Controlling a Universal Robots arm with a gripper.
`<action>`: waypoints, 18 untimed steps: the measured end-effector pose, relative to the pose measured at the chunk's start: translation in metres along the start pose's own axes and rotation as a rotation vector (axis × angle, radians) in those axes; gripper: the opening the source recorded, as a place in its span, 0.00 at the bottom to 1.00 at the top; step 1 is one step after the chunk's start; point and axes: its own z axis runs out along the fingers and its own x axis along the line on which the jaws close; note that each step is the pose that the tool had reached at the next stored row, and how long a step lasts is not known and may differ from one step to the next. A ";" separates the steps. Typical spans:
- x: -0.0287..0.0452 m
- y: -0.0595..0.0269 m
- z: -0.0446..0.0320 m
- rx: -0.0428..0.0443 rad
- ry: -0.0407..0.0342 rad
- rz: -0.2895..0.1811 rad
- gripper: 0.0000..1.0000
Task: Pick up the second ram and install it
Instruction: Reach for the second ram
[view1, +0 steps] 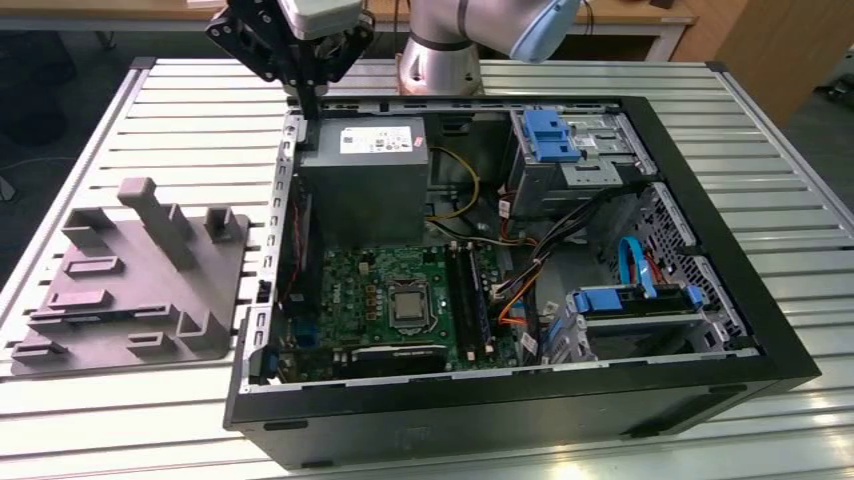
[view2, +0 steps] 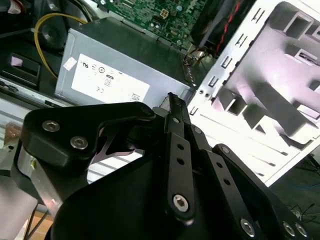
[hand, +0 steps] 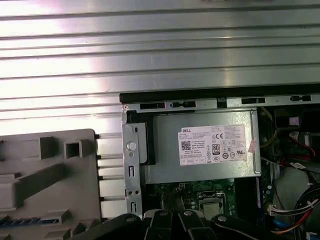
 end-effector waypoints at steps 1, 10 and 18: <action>0.0021 -0.0001 0.0000 -0.0001 -0.0002 0.000 0.10; 0.0207 -0.0016 -0.0005 -0.0002 -0.0015 0.000 0.10; 0.0375 -0.0028 -0.0010 -0.0003 -0.0029 0.000 0.10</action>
